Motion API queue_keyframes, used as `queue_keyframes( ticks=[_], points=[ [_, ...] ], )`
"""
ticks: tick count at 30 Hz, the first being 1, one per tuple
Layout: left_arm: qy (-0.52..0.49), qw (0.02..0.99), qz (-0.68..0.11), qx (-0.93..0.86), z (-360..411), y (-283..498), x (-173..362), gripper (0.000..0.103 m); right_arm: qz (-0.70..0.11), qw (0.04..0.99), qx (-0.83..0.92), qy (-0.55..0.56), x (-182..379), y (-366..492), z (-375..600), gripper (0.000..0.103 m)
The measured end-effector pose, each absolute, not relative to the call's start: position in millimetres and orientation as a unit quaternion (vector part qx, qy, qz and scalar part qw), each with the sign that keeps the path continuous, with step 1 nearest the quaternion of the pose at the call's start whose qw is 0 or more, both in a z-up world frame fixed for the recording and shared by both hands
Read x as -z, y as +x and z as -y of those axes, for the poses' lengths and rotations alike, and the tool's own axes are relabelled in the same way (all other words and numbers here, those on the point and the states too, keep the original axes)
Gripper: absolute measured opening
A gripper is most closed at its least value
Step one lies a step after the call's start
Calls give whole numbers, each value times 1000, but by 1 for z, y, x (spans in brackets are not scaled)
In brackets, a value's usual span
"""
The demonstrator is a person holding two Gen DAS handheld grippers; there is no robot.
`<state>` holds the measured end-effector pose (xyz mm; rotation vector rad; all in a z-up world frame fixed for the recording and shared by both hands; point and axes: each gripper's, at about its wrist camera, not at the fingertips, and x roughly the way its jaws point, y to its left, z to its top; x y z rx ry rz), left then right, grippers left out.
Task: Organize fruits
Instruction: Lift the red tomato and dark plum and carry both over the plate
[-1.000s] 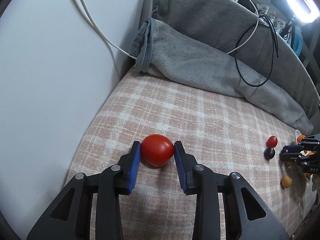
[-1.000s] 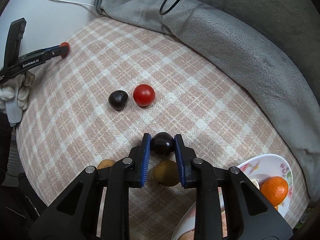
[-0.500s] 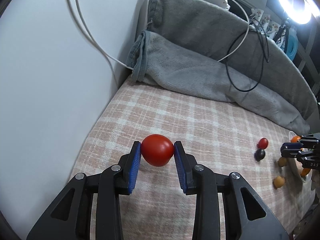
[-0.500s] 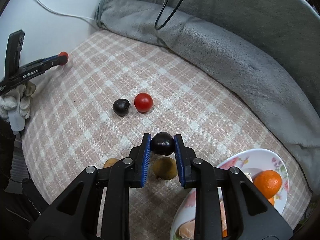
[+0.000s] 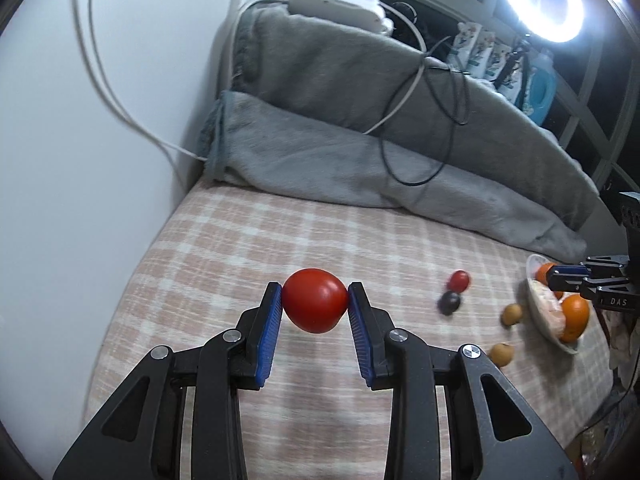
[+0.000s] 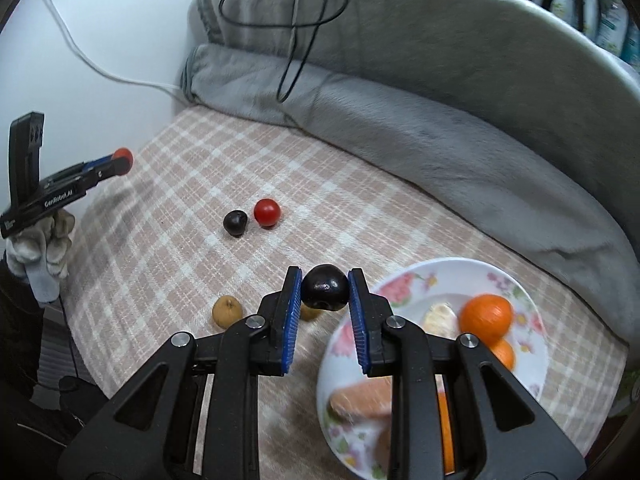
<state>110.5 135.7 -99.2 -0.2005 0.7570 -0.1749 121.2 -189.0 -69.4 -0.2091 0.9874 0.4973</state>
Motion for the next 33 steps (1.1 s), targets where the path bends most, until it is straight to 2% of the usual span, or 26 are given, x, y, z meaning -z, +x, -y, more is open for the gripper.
queue_keyframes(
  ticks=[16, 33],
  points=[
    [-79, 920, -346, 169, -63, 97, 71, 32, -445, 878, -171, -36, 52, 84, 276, 24],
    [-53, 901, -350, 248, 27, 109, 64, 32, -451, 885, -116, 19, 68, 69, 348, 24]
  ],
)
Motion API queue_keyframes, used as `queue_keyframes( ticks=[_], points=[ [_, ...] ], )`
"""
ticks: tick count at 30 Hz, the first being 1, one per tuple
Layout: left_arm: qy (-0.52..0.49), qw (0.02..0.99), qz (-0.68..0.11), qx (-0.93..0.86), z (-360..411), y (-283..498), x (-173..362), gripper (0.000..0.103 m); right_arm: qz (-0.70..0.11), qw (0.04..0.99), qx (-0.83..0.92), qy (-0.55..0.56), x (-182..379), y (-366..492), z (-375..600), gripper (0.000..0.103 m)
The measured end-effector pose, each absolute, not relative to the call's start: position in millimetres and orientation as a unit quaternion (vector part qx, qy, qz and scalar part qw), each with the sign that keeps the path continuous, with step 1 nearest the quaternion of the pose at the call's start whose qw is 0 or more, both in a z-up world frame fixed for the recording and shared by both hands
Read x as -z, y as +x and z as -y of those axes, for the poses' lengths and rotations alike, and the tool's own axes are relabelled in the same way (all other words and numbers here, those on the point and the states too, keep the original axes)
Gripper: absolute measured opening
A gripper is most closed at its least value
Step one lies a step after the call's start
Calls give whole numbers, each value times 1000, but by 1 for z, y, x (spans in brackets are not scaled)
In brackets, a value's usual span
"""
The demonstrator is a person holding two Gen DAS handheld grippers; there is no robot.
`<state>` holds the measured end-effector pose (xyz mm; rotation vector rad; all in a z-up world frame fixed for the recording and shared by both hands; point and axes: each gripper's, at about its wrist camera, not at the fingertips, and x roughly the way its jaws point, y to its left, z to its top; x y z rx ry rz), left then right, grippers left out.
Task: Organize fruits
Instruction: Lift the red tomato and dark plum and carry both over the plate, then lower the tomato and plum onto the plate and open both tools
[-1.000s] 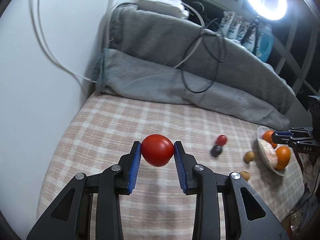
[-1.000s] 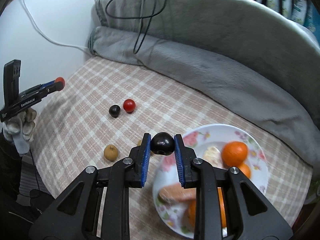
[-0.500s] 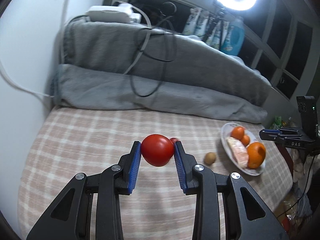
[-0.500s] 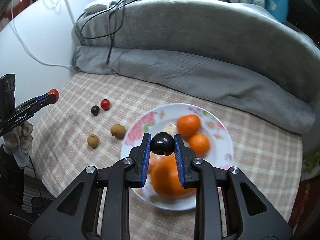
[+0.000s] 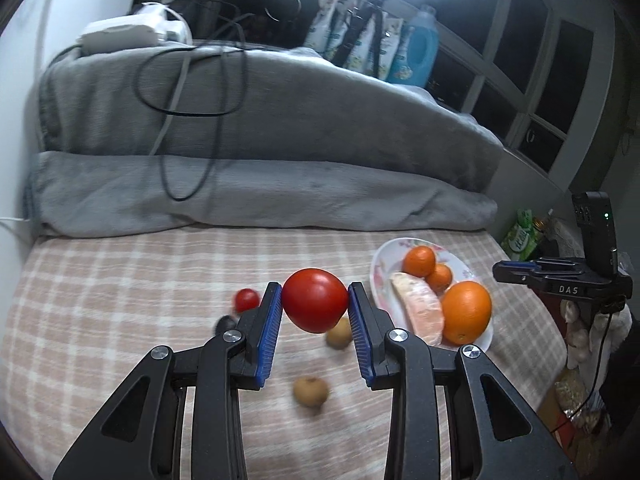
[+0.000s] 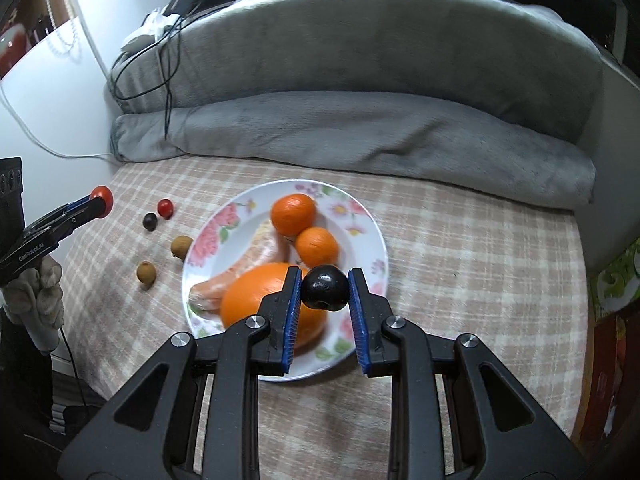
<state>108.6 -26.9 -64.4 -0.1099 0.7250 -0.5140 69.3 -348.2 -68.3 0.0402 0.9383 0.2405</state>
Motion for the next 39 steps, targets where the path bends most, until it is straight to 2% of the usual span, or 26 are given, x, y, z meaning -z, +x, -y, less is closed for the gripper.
queue_keyframes(
  ticks=[20, 37, 38, 39],
  points=[
    [2, 871, -381, 310, 113, 118, 85, 32, -462, 877, -116, 60, 89, 84, 369, 24],
    [16, 863, -381, 330, 134, 115, 87, 32, -461, 875, -126, 79, 90, 91, 365, 25],
    [17, 864, -382, 329, 135, 114, 87, 35, -461, 875, -125, 77, 90, 91, 365, 25],
    [17, 864, -381, 329, 135, 114, 87, 45, -461, 876, -124, 75, 89, 91, 364, 25]
  ],
)
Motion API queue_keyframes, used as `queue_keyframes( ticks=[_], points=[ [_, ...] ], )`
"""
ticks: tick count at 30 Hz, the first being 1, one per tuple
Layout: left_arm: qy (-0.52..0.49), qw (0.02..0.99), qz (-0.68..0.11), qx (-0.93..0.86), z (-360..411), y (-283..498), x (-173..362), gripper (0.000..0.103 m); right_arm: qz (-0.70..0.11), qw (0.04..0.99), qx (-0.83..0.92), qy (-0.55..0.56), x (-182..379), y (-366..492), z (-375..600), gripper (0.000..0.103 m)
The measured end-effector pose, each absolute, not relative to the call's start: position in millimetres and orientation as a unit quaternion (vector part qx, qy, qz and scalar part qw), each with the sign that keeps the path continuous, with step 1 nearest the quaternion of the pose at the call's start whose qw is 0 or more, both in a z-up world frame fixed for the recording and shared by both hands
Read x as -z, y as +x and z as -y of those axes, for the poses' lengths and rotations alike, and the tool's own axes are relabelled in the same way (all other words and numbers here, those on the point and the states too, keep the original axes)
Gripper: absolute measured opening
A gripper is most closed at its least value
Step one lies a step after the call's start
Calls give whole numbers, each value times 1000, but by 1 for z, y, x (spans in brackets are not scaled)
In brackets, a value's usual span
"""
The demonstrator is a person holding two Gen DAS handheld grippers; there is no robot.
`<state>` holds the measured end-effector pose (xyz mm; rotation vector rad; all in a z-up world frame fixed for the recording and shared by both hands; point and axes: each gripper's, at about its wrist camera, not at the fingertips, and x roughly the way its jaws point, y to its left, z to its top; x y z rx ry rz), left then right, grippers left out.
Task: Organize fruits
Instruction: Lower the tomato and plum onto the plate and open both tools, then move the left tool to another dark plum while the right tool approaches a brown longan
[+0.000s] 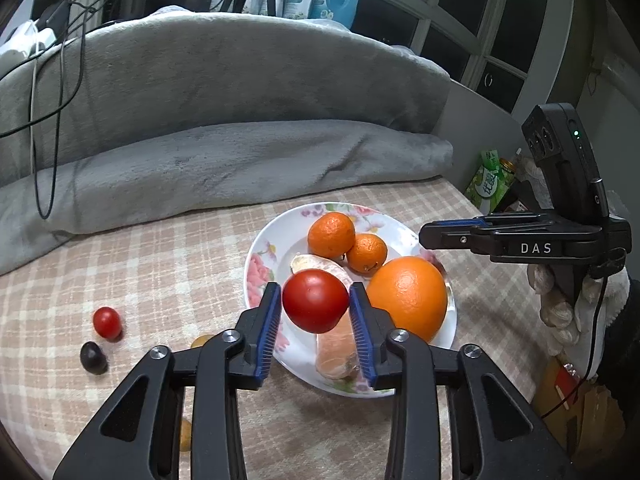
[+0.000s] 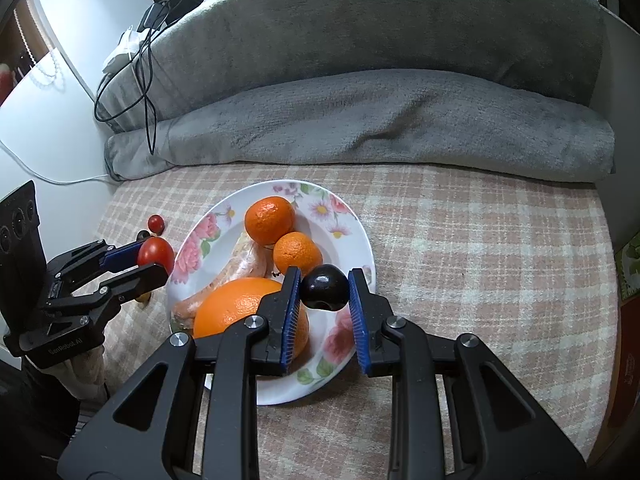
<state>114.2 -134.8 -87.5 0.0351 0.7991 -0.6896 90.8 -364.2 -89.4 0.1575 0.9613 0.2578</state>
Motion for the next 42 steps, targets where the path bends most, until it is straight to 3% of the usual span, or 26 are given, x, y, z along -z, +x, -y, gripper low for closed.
queue_keyframes(
  ticks=[1, 5, 9, 12, 14, 42],
  points=[
    [15, 864, -380, 331, 134, 114, 88, 48, -460, 876, -123, 75, 89, 91, 364, 26],
    [13, 864, -379, 331, 133, 113, 87, 54, -449, 883, -114, 74, 86, 89, 366, 61],
    [12, 866, -375, 331, 132, 111, 85, 60, -443, 886, -112, 81, 83, 89, 368, 63],
    [15, 868, -371, 329, 132, 109, 83, 70, -435, 891, -106, 77, 79, 87, 368, 76],
    [16, 869, -369, 328, 131, 108, 82, 70, -433, 892, -105, 76, 78, 86, 367, 82],
    [-11, 895, -357, 267, 73, 101, 68, 71, -402, 904, -134, 56, 44, 70, 325, 83]
  ],
)
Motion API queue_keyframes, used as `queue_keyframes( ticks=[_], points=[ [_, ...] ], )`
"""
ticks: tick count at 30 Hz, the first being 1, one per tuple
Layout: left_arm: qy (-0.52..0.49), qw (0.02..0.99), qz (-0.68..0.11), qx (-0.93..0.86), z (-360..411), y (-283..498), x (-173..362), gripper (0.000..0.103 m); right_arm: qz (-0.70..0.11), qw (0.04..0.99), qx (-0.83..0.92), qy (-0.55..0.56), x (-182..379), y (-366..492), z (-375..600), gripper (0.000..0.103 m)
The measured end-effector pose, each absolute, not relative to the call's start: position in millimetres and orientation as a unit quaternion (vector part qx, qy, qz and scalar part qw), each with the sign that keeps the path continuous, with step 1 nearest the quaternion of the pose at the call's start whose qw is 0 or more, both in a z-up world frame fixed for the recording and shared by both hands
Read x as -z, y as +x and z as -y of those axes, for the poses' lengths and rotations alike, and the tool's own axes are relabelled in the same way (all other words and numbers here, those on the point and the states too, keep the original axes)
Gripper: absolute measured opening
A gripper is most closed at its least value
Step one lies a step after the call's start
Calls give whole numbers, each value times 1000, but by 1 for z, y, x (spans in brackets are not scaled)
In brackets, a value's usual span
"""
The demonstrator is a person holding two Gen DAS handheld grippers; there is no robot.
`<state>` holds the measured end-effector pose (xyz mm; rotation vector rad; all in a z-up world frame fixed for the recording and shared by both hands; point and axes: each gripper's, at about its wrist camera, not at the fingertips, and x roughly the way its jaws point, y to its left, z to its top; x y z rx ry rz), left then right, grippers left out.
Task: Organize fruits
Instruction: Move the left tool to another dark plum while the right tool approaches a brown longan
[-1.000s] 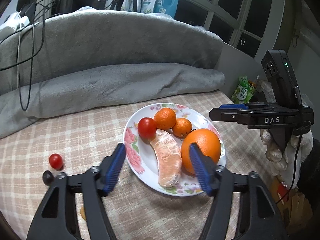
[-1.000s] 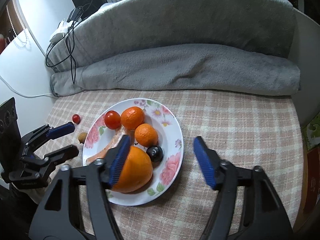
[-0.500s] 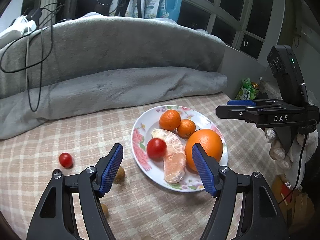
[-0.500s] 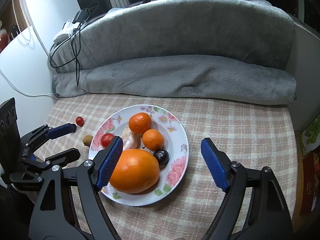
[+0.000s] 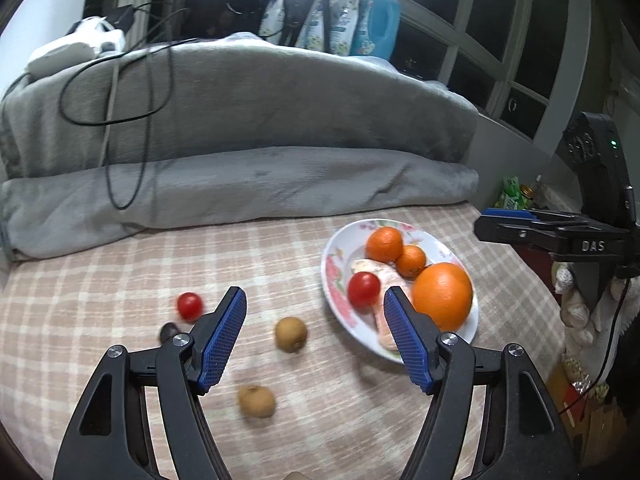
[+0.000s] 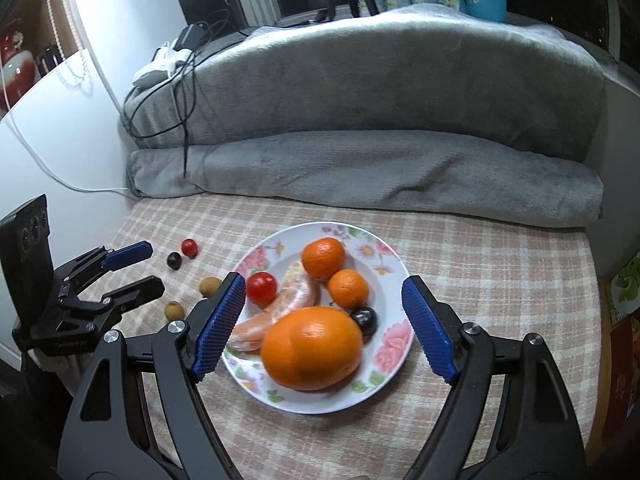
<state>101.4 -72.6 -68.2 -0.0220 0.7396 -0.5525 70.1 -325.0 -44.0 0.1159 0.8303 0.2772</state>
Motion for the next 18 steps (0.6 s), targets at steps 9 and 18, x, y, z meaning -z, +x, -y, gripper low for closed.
queue_keyframes(
  ticks=[9, 18],
  points=[
    [-22, 908, -354, 224, 31, 106, 68, 71, -392, 904, -165, 38, 34, 64, 297, 83],
    [-38, 912, -359, 195, -7, 112, 73, 71, -393, 899, -195, 8, 34, 64, 262, 83]
  ],
)
